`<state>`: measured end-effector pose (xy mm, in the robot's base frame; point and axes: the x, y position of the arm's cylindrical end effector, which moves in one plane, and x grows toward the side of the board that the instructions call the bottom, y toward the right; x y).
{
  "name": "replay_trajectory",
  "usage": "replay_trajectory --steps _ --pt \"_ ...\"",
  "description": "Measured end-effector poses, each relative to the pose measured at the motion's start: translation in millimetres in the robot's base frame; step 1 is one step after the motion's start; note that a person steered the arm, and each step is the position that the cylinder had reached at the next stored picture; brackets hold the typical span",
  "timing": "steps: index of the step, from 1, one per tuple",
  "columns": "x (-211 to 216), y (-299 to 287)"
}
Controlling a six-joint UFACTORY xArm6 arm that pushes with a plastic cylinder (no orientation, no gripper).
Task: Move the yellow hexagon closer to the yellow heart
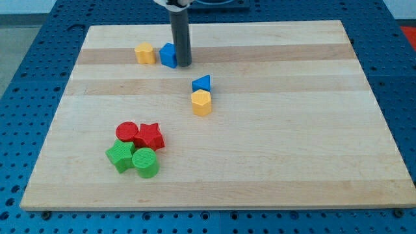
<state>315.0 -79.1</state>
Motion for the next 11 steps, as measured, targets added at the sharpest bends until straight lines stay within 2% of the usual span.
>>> replay_trajectory --steps 2,4,5,6,7,9,11 --pt "-1.4 -10.3" --pt "-1.0 95.9" --pt "21.0 158.2" --pt "69.3 177.4" --pt "105.0 168.9" --pt "114.2 77.7" --pt "135.0 60.4"
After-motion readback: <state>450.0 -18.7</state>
